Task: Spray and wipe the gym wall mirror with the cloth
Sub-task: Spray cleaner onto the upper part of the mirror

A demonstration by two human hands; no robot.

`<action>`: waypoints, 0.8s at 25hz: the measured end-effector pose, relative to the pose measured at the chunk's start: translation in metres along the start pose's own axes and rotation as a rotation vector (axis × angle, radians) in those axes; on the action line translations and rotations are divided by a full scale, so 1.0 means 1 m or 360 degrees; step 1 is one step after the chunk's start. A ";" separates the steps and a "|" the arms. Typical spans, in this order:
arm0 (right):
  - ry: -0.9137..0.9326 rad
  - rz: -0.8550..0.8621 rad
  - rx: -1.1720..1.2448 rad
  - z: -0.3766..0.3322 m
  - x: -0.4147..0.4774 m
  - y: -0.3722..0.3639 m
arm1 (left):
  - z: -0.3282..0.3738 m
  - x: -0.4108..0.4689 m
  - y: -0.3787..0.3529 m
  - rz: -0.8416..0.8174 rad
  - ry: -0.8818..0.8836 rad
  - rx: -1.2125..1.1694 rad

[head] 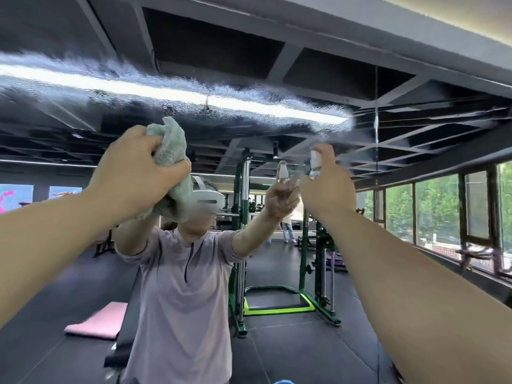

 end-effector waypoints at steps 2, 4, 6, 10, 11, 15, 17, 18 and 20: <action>0.0070 -0.0013 -0.0007 -0.034 -0.012 -0.005 | -0.016 -0.001 0.028 0.0031 0.0008 0.0010; 0.0147 -0.0030 0.0014 -0.080 -0.031 -0.015 | -0.038 -0.005 0.064 0.0055 0.0019 0.0036; 0.0213 -0.0063 0.0058 -0.131 -0.055 -0.026 | -0.067 -0.011 0.110 0.0077 0.0044 0.0075; 0.0234 -0.0145 0.0156 -0.235 -0.120 -0.051 | -0.126 -0.023 0.212 0.0051 0.0056 0.0182; 0.0243 -0.0177 0.0157 -0.258 -0.135 -0.057 | -0.140 -0.025 0.235 0.0050 0.0058 0.0220; 0.0300 -0.0253 0.0265 -0.380 -0.199 -0.082 | -0.203 -0.042 0.349 0.0050 0.0135 0.0395; 0.0390 -0.0303 0.0296 -0.442 -0.223 -0.094 | -0.230 -0.048 0.402 0.0053 0.0177 0.0485; 0.0437 -0.0324 0.0300 -0.471 -0.232 -0.100 | -0.242 -0.050 0.426 0.0056 0.0190 0.0533; 0.0491 -0.0344 0.0331 -0.521 -0.249 -0.107 | -0.264 -0.056 0.466 0.0079 0.0233 0.0611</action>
Point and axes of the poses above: each hand's wrist, its own x-axis towards the middle knuckle, its own y-axis out of the back of the hand, z = x × y, the point moved 10 cm from there along x, towards the middle knuckle, and after that the axes turned 8 degrees about -x, right-handed, at the moved point
